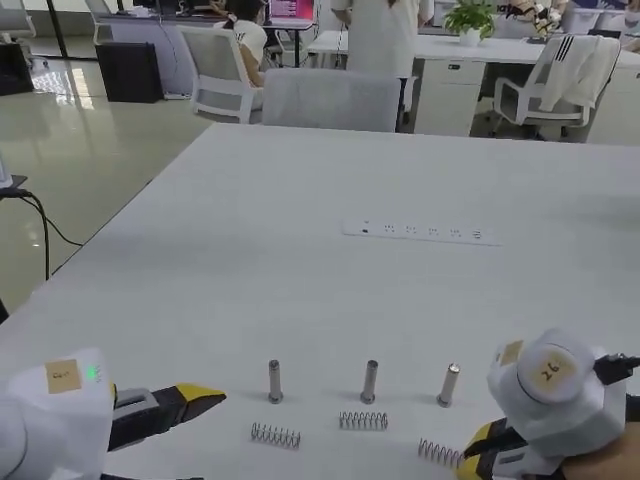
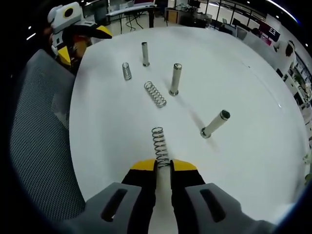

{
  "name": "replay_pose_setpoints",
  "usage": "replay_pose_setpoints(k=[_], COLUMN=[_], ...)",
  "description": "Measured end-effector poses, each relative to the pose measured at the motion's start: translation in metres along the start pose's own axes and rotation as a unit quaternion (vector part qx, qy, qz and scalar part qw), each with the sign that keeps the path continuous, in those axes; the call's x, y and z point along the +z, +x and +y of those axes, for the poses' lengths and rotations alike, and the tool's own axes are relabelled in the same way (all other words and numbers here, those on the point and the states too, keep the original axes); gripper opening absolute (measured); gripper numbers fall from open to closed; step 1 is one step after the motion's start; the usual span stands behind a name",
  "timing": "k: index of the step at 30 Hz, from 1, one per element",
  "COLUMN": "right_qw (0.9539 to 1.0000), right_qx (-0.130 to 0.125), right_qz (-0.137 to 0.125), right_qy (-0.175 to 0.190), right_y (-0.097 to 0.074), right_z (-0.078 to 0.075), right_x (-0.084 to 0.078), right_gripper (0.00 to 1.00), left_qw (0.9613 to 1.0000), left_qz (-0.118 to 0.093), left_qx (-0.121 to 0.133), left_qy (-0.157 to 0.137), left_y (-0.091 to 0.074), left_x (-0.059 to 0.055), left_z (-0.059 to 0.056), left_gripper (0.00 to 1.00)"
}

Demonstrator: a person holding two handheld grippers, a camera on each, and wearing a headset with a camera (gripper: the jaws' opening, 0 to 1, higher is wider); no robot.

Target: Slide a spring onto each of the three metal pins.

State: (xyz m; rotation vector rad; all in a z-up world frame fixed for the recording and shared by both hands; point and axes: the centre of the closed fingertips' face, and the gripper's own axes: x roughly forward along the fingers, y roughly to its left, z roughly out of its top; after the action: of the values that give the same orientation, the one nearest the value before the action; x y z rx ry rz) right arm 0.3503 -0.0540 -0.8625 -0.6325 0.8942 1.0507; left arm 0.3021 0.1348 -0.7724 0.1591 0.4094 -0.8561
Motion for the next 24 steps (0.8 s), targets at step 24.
replay_pose_setpoints(k=[24], right_qw=[0.9996], right_qx=[0.022], right_qz=[0.009], right_qy=[-0.018], right_y=[-0.019], right_z=[0.013], right_x=[0.020], right_gripper=[0.07], left_qw=[0.9904], left_qz=[0.047], left_qx=[-0.118], left_qy=[0.055], left_y=[0.043], left_x=[0.012], left_z=[-0.027], left_gripper=[0.49])
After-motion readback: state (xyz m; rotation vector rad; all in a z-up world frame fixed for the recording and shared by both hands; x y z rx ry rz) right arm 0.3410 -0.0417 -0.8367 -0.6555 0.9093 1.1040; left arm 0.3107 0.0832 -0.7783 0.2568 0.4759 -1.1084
